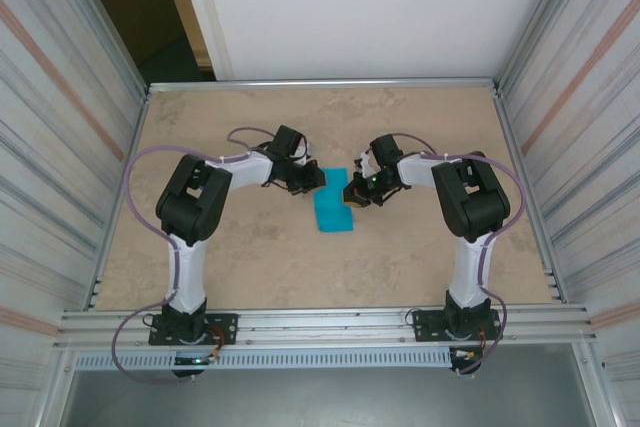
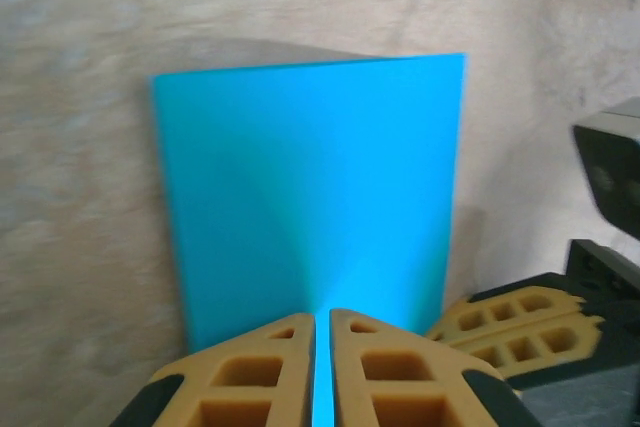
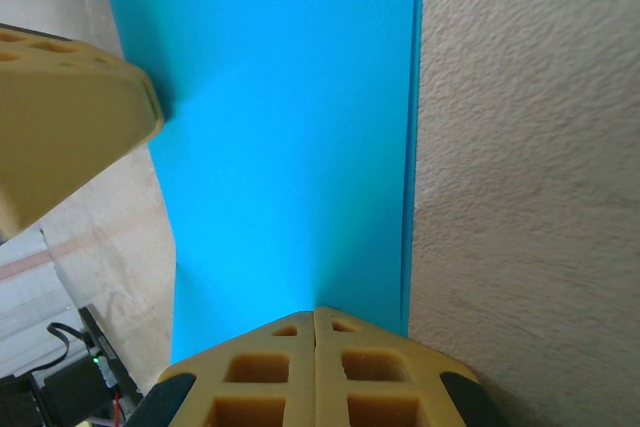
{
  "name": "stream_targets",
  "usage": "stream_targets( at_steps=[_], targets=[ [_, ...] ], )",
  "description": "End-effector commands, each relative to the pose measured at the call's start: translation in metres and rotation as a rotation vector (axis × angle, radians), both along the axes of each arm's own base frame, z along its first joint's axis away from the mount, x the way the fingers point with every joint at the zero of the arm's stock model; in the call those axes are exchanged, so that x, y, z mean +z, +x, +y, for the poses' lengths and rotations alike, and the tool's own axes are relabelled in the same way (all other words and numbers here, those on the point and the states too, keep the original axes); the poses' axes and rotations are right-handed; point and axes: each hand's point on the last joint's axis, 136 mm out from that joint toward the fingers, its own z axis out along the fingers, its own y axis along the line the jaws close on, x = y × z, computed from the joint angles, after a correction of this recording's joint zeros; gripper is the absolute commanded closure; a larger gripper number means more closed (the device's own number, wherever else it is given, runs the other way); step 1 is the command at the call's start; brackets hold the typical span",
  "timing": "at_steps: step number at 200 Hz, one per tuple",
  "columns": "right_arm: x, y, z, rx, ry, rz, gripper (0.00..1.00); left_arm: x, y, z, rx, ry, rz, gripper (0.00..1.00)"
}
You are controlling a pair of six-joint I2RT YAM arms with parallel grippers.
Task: Fold a paper plane with a square sheet of paper (pick it up from the middle)
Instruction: First fold the square sheet of paper in half at the center of the table.
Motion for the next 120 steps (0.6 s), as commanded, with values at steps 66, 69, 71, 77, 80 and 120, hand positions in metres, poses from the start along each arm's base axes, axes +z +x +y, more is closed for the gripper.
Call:
stream_targets(
  at_steps=[66,69,71,77,80,120],
  targets=[
    [-0.095,-0.06,-0.086,-0.064,-0.456,0.235,1.0,0.005,0.0,0.043,0.002,0.103,-0.012,0.85],
    [-0.095,-0.061,-0.086,-0.064,-0.455,0.235,1.0,0.01,0.0,0.042,-0.002,0.099,-0.022,0.85],
    [-0.095,-0.06,-0.085,-0.064,-0.455,0.235,1.0,0.014,0.001,0.042,-0.004,0.093,-0.028,0.85],
    [-0.095,-0.06,-0.086,-0.066,-0.455,0.234,1.0,0.024,0.0,0.038,-0.015,0.072,-0.042,0.85],
    [-0.094,-0.06,-0.086,-0.065,-0.455,0.233,1.0,0.029,0.0,0.036,-0.018,0.06,-0.048,0.85],
    [-0.097,-0.061,-0.086,-0.062,-0.459,0.238,1.0,0.041,-0.03,-0.003,-0.062,-0.05,-0.011,0.86]
  ],
)
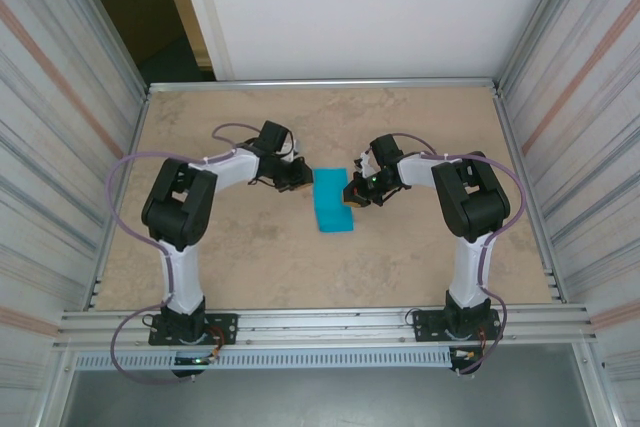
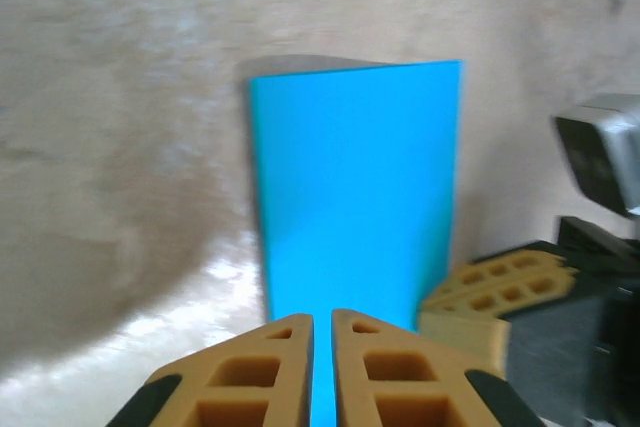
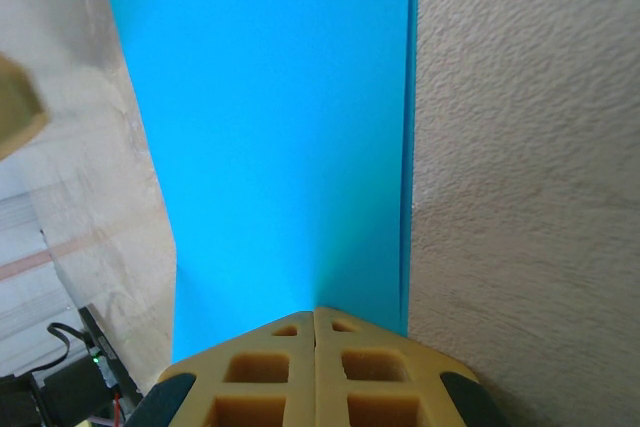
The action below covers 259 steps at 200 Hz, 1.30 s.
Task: Fold a paper plane with a square sheet of paper (pick it up from the middle)
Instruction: First fold the square sheet of paper in half at the center of the table.
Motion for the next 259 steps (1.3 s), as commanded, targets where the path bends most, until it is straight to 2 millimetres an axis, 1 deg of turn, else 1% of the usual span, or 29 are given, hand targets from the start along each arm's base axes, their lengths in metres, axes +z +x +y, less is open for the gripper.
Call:
stream_targets(
  at_steps=[1,12,28,77,105,131,142,154,162,170,179,189,198,213,226,240,249,259],
  targets=[
    [-0.096,-0.061,-0.086,-0.062,-0.459,0.237,1.0,0.011,-0.03,-0.026,-0.056,-0.063,0.035,0.86],
    [-0.097,-0.062,-0.086,-0.063,-0.46,0.239,1.0,0.006,-0.038,-0.034,-0.07,-0.082,0.055,0.87],
    [-0.097,-0.062,-0.085,-0.064,-0.458,0.24,1.0,-0.002,-0.047,-0.039,-0.081,-0.08,0.079,0.88],
    [-0.097,-0.062,-0.086,-0.06,-0.461,0.242,1.0,-0.025,-0.068,-0.03,-0.088,-0.043,0.161,0.9],
    [-0.098,-0.062,-0.088,-0.071,-0.465,0.24,1.0,-0.044,-0.08,-0.01,-0.107,0.052,0.209,0.89],
    [-0.098,-0.06,-0.088,-0.077,-0.466,0.239,1.0,-0.051,-0.085,0.003,-0.093,0.058,0.225,0.88],
    [-0.097,-0.059,-0.089,-0.08,-0.467,0.237,1.0,-0.054,-0.088,0.011,-0.083,0.067,0.231,0.86],
    [-0.098,-0.06,-0.089,-0.08,-0.468,0.24,1.0,-0.057,-0.09,0.025,-0.053,0.09,0.24,0.85],
    [-0.098,-0.06,-0.09,-0.083,-0.469,0.238,1.0,-0.057,-0.089,0.035,-0.031,0.095,0.241,0.85],
    [-0.098,-0.06,-0.09,-0.084,-0.47,0.241,1.0,-0.053,-0.088,0.042,-0.011,0.086,0.237,0.85],
    [-0.098,-0.06,-0.09,-0.084,-0.468,0.241,1.0,-0.047,-0.086,0.044,-0.002,0.066,0.224,0.85],
    [-0.097,-0.06,-0.09,-0.083,-0.467,0.238,1.0,-0.035,-0.082,0.042,-0.004,0.039,0.196,0.85],
    [-0.097,-0.06,-0.09,-0.086,-0.467,0.239,1.0,-0.022,-0.078,0.035,-0.01,0.006,0.169,0.85],
    [-0.097,-0.06,-0.09,-0.086,-0.467,0.239,1.0,-0.002,-0.075,0.017,-0.028,-0.053,0.127,0.85],
    [-0.097,-0.061,-0.09,-0.088,-0.467,0.24,1.0,0.008,-0.074,0.0,-0.049,-0.083,0.096,0.85],
    [-0.098,-0.062,-0.09,-0.086,-0.465,0.242,1.0,0.008,-0.078,-0.02,-0.078,-0.101,0.101,0.85],
    [-0.099,-0.062,-0.09,-0.087,-0.466,0.243,1.0,0.003,-0.083,-0.03,-0.094,-0.099,0.116,0.86],
    [-0.099,-0.062,-0.09,-0.087,-0.465,0.242,1.0,-0.005,-0.088,-0.036,-0.104,-0.089,0.132,0.86]
  ],
)
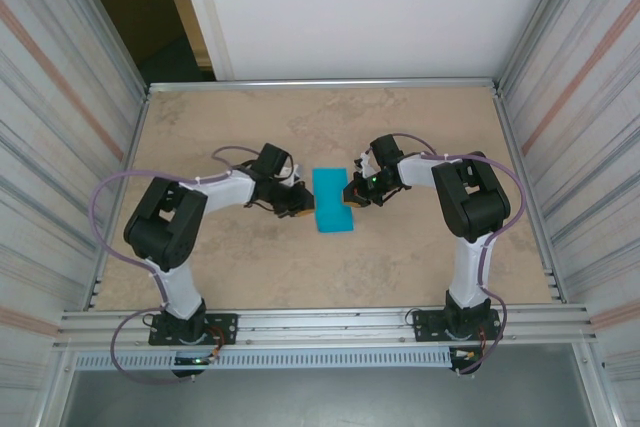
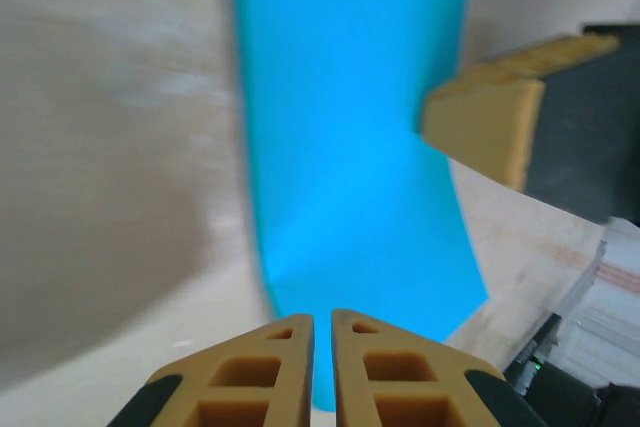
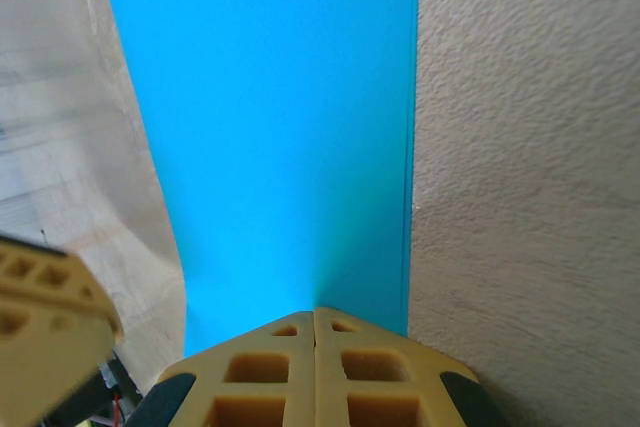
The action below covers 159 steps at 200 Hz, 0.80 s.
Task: Fold a paper plane with a square sheet of paper (pick it up from the middle)
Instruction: First fold the square sheet of paper in half at the center of the table.
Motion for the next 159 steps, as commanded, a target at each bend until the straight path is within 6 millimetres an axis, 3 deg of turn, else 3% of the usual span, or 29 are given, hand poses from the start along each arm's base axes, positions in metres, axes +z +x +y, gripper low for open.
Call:
stream_targets(
  at_steps=[1,38,103,128,159],
  targets=[
    [-0.099,-0.062,-0.09,-0.087,-0.468,0.246,1.0,0.0,-0.004,-0.025,-0.023,-0.032,0.012,0.86],
    [-0.099,-0.062,-0.09,-0.084,-0.464,0.247,1.0,-0.026,-0.015,-0.024,-0.018,0.005,0.073,0.87],
    [-0.1,-0.063,-0.092,-0.088,-0.471,0.25,1.0,-0.053,-0.045,0.021,0.052,0.066,0.142,0.87],
    [-0.1,-0.062,-0.092,-0.09,-0.47,0.251,1.0,-0.05,-0.055,0.039,0.089,0.079,0.14,0.87],
    [-0.099,-0.062,-0.092,-0.091,-0.472,0.245,1.0,-0.016,-0.039,0.032,0.093,0.018,0.043,0.86]
  ],
)
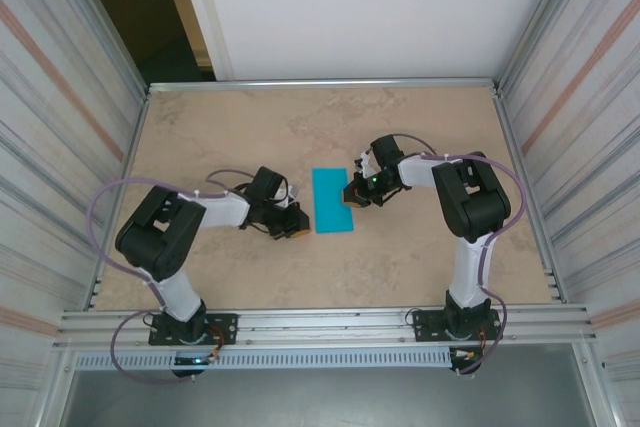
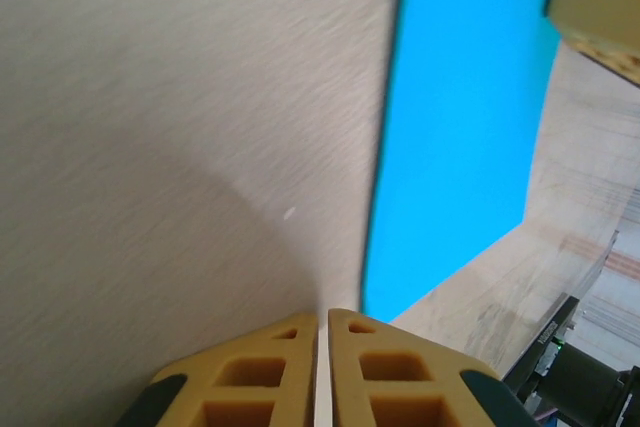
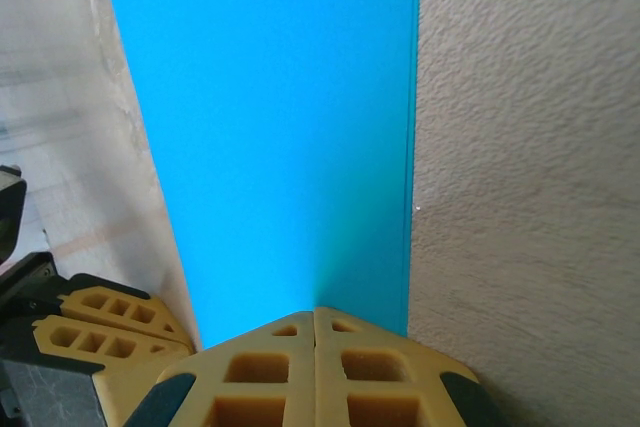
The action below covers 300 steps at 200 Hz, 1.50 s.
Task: Fold a paper plane with a square sheet of paper (pick it up from the middle)
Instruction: First fold the square sheet of paper in half at the center of the table.
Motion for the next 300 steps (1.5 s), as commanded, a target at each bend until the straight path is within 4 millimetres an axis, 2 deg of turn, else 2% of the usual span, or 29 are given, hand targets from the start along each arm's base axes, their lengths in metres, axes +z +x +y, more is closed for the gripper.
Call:
stream_targets(
  at_steps=[1,20,34,54,75,104,121,143,165,191,220,233,252,268,284,300],
  targets=[
    [-0.098,-0.061,-0.092,-0.09,-0.475,0.246,1.0,0.016,0.005,0.004,0.024,0.008,-0.027,0.86],
    [-0.099,-0.062,-0.092,-0.091,-0.475,0.249,1.0,0.035,0.018,-0.016,0.001,-0.042,-0.08,0.86],
    [-0.099,-0.062,-0.092,-0.092,-0.473,0.249,1.0,0.038,0.022,-0.034,-0.036,-0.057,-0.089,0.86],
    [-0.099,-0.061,-0.091,-0.092,-0.47,0.249,1.0,0.025,0.02,-0.052,-0.076,-0.042,-0.057,0.87],
    [-0.099,-0.062,-0.091,-0.095,-0.469,0.251,1.0,0.008,0.017,-0.057,-0.079,-0.022,-0.016,0.87],
    [-0.099,-0.063,-0.091,-0.093,-0.469,0.25,1.0,-0.012,0.006,-0.045,-0.075,0.012,0.033,0.87],
    [-0.099,-0.063,-0.092,-0.096,-0.469,0.251,1.0,-0.021,-0.004,-0.028,-0.052,0.028,0.066,0.87],
    [-0.098,-0.062,-0.091,-0.098,-0.467,0.251,1.0,-0.024,-0.022,-0.008,-0.031,0.031,0.093,0.87],
    [-0.095,-0.059,-0.084,-0.097,-0.46,0.24,1.0,-0.011,-0.03,0.003,-0.032,0.035,0.064,0.86],
    [-0.086,-0.053,-0.064,-0.082,-0.431,0.216,1.0,0.019,-0.019,0.009,-0.018,0.01,-0.026,0.85],
    [-0.062,-0.034,-0.031,-0.087,-0.376,0.161,1.0,0.049,0.008,0.017,0.056,-0.017,-0.141,0.79],
    [-0.046,-0.021,-0.017,-0.099,-0.339,0.128,1.0,0.059,0.02,0.018,0.096,-0.048,-0.178,0.73],
    [-0.017,-0.002,-0.006,-0.148,-0.286,0.068,0.99,0.068,0.038,0.016,0.127,-0.093,-0.211,0.67],
    [0.015,0.01,-0.001,-0.173,-0.237,-0.002,0.92,0.076,0.051,0.005,0.108,-0.138,-0.231,0.65],
    [0.042,0.012,0.0,-0.195,-0.197,-0.058,0.83,0.079,0.065,-0.007,0.086,-0.17,-0.233,0.63],
    [0.057,0.007,-0.008,-0.243,-0.185,-0.091,0.69,0.081,0.079,-0.018,0.061,-0.204,-0.234,0.61]
  ],
)
